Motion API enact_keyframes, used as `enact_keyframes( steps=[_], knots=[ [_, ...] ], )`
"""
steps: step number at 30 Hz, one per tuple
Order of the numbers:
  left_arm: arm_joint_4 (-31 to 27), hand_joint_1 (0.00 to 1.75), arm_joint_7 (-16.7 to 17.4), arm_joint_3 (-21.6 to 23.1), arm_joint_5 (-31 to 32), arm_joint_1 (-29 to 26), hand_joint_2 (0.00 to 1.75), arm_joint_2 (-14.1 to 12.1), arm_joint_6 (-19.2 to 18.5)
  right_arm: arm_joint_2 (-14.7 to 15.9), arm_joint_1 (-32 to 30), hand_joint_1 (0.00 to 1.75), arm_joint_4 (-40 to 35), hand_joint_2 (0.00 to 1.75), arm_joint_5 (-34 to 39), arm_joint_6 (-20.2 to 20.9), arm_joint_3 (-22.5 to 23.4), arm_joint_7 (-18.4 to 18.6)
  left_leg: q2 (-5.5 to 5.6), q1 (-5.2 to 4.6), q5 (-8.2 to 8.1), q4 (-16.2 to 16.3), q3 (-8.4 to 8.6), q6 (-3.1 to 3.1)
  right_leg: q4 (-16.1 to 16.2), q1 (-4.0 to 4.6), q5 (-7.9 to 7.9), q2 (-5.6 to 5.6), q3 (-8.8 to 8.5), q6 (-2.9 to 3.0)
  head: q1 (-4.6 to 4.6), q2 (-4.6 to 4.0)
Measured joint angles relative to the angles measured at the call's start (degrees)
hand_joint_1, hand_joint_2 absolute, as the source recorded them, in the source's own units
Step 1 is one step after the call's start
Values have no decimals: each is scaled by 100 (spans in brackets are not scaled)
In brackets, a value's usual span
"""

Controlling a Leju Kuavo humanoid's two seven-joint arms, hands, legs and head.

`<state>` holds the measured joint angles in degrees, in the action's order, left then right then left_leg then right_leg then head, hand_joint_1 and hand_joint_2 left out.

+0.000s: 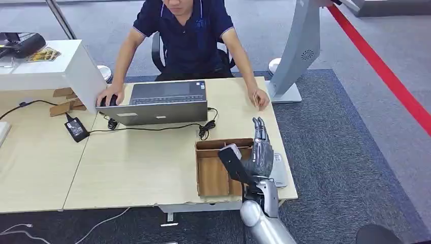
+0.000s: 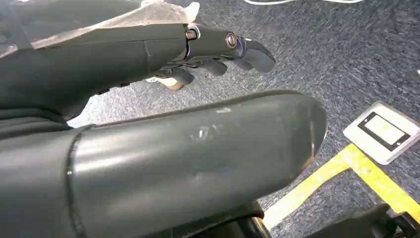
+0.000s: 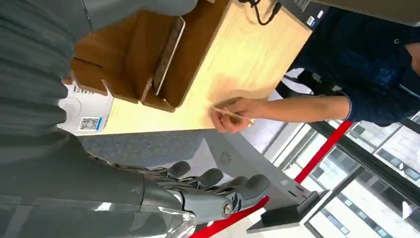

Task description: Pass the card to the sensor for recognition and then transmit it.

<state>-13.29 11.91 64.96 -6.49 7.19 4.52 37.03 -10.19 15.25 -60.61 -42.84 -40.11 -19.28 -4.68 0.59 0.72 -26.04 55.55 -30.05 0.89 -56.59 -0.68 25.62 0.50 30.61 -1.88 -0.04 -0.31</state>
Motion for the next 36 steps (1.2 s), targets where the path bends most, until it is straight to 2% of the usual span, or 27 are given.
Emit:
enact_keyframes(
  steps=[14, 36],
  knots=[
    [0, 0, 4, 0, -70, -2, 0, 0, 24, 157, -202, 0, 20, 175, -140, -2, 0, 238, 0, 0, 0, 0, 0, 0, 0, 0, 0, 0, 0, 0, -2, 0],
    [0, 0, 9, 0, -52, -3, 0, 0, 68, 151, -194, 0, 17, 175, -177, -2, 0, 125, 0, 0, 0, 0, 0, 0, 0, 0, 0, 0, -2, 0, -2, 0]
  ],
)
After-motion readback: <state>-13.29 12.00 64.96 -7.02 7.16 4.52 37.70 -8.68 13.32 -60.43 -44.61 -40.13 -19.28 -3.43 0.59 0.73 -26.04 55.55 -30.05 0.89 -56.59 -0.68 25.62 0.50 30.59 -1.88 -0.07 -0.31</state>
